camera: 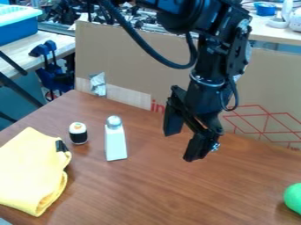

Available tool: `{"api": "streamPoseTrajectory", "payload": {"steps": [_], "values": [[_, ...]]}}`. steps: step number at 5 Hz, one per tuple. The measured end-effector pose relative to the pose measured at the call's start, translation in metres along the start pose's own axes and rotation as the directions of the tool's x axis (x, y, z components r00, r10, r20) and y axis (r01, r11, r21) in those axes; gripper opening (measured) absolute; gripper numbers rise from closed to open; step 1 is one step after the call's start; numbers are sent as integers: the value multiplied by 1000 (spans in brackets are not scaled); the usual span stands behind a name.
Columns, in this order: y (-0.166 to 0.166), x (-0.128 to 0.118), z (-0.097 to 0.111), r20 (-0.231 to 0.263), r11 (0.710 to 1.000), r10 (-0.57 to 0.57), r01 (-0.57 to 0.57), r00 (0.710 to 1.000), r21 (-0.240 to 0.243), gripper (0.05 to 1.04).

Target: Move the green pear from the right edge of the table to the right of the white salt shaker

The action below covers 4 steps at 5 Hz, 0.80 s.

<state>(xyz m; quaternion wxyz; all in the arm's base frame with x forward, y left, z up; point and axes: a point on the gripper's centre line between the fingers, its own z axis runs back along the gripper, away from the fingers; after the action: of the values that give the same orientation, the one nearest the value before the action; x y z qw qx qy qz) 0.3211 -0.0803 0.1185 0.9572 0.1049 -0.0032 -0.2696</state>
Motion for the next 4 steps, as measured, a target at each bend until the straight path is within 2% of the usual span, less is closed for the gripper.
{"api": "streamPoseTrajectory", "payload": {"steps": [1, 2, 4], "values": [[-3, -1, -12, -37, 1000, -2, 2, 999, -9, 1011], [-16, 13, -14, -7, 999, 46, -46, 999, -5, 1011], [-64, 67, 0, 110, 993, 120, -120, 987, -6, 1011]]}}
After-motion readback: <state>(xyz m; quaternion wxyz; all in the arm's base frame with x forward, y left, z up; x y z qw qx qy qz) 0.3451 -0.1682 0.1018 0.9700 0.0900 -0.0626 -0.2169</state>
